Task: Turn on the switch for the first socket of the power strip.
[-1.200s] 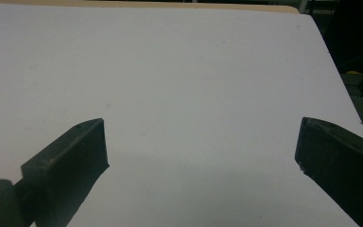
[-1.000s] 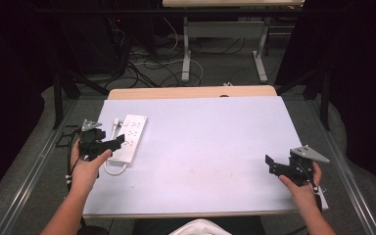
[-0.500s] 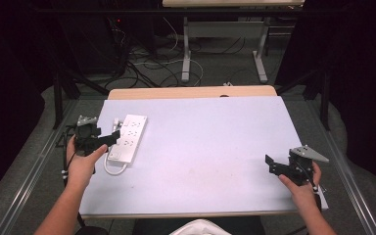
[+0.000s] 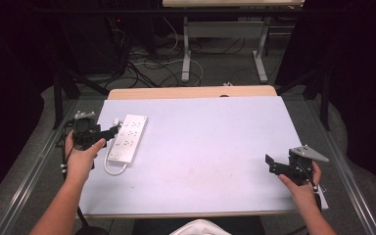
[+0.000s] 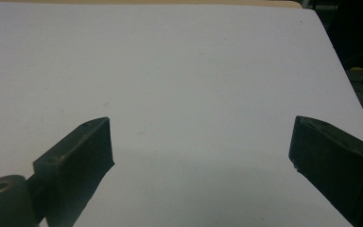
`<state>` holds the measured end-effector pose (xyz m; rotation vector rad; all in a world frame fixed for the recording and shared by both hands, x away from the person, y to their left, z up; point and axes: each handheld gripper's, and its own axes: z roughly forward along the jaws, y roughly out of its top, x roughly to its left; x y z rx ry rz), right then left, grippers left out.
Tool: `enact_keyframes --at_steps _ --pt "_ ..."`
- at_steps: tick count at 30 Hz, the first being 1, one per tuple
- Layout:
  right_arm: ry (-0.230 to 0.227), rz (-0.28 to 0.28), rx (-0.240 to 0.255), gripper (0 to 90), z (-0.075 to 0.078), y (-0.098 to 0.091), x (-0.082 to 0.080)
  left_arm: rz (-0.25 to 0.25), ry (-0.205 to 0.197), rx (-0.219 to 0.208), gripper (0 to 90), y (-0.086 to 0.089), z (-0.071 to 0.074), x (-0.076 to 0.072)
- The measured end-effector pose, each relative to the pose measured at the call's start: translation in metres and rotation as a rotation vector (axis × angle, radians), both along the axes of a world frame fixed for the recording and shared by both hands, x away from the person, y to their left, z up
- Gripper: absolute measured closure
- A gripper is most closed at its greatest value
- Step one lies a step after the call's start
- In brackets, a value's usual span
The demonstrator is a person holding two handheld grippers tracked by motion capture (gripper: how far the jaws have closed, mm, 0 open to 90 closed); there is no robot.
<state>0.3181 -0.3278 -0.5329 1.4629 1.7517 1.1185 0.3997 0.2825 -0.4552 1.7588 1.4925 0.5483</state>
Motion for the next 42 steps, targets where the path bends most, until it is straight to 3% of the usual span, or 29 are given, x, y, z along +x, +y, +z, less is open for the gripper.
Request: enact_keyframes --at_steps 12,18,19,20,26,29,30,42 --pt "-0.011 0.002 0.008 7.2 -0.002 0.0 0.002 0.034 0.077 -0.033 30.9 0.005 0.002 0.014" --pt "0.006 0.006 0.006 7.4 -0.001 0.0 0.001 0.048 0.097 -0.047 32.7 0.005 0.0 0.018" --pt "0.008 0.006 0.004 7.5 -0.001 0.0 0.001 0.048 0.116 -0.053 33.0 0.006 0.0 0.019" --pt "0.01 0.006 0.004 7.5 -0.001 0.0 0.001 0.057 0.107 -0.057 33.1 0.006 -0.001 0.02" --pt "0.008 0.01 0.007 7.9 -0.002 0.0 0.002 0.062 0.155 -0.056 35.9 0.01 -0.003 0.025" --pt "-0.02 0.004 0.017 8.0 -0.005 0.0 0.004 0.07 0.173 -0.05 38.0 0.011 -0.006 0.028" --pt "0.013 0.012 0.014 8.1 -0.003 0.0 0.002 0.065 0.185 -0.044 38.7 0.012 -0.006 0.029" --pt "0.014 0.012 0.022 8.9 -0.005 -0.001 0.003 0.082 0.258 -0.06 48.7 0.013 -0.013 0.037"
